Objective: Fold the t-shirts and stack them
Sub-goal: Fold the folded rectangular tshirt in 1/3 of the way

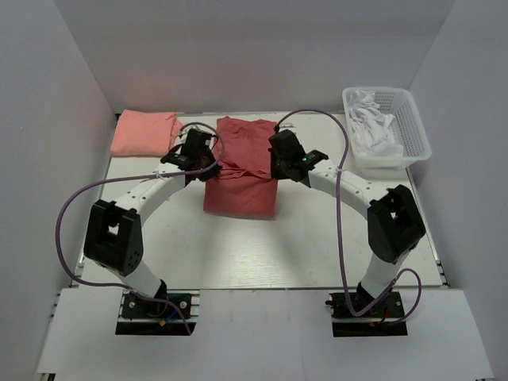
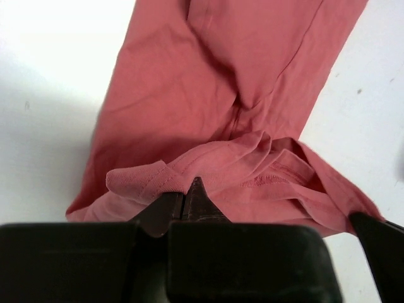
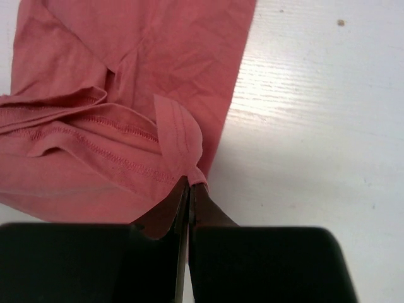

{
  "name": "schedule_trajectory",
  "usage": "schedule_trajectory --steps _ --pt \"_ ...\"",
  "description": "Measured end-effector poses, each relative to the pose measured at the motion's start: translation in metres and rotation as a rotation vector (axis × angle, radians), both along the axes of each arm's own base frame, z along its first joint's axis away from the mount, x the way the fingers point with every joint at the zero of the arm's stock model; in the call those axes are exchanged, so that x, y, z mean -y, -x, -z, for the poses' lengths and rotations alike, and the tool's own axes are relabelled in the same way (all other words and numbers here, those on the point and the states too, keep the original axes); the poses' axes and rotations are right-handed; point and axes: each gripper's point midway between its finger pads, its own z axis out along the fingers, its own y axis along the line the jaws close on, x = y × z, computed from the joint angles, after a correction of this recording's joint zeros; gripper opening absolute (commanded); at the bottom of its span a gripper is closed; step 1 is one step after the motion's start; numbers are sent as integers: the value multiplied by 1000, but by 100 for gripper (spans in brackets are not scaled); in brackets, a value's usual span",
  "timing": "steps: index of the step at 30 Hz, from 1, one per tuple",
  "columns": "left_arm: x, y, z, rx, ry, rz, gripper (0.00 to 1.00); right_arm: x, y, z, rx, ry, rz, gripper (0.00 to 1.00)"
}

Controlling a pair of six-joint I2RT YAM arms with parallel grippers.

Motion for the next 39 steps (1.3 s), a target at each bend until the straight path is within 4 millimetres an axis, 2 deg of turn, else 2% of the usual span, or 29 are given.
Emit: schedule_trajectory --steps 8,14,16,17,18,19,21,22,23,24,26,27,28,29,30,32,35,37,39 --pt "0 -31 -15 68 12 6 0 -2 -24 -1 7 -28 -29 0" --pt "1 -50 10 26 17 12 4 -10 -44 6 0 -55 -56 0" --pt "1 -55 21 8 18 18 22 -12 -49 14 -13 -59 -59 12" --pt "1 -57 26 -2 19 17 37 -14 -52 20 -22 -61 -60 16" --pt "0 -60 31 -8 19 16 52 -15 -55 25 -28 -62 -58 28" --pt "0 -63 34 -12 23 15 62 -15 -58 30 -35 -64 -52 30" --pt "0 -73 36 -7 39 8 72 -14 -66 40 -40 -59 -30 41" --pt "0 -83 34 4 48 1 76 -13 -74 42 -34 -59 -14 50" --pt "1 -97 30 23 62 -3 79 -13 -87 43 -26 -63 5 54" --pt "1 -113 25 39 74 -9 82 -14 -96 42 -24 -72 22 64" --pt "5 -151 9 80 107 -13 88 -16 -128 28 10 -98 57 69" --pt "6 -171 0 110 124 -12 90 -15 -144 17 39 -115 70 76" --pt "7 -187 -7 135 137 -11 95 -13 -156 6 64 -130 79 88" --pt "8 -196 -11 151 148 -6 100 -10 -162 -3 86 -142 84 90" --pt "5 -200 -13 157 151 -1 100 -4 -164 -11 100 -145 83 90" --pt "-2 -195 -8 140 155 0 100 8 -158 -21 112 -144 75 90" --pt "-11 -165 6 90 145 7 100 16 -123 -19 80 -138 2 90" --pt "-15 -135 11 52 138 17 100 9 -96 -16 51 -155 -91 90" --pt "-18 -103 6 53 131 32 100 -5 -71 -16 31 -183 -200 90"
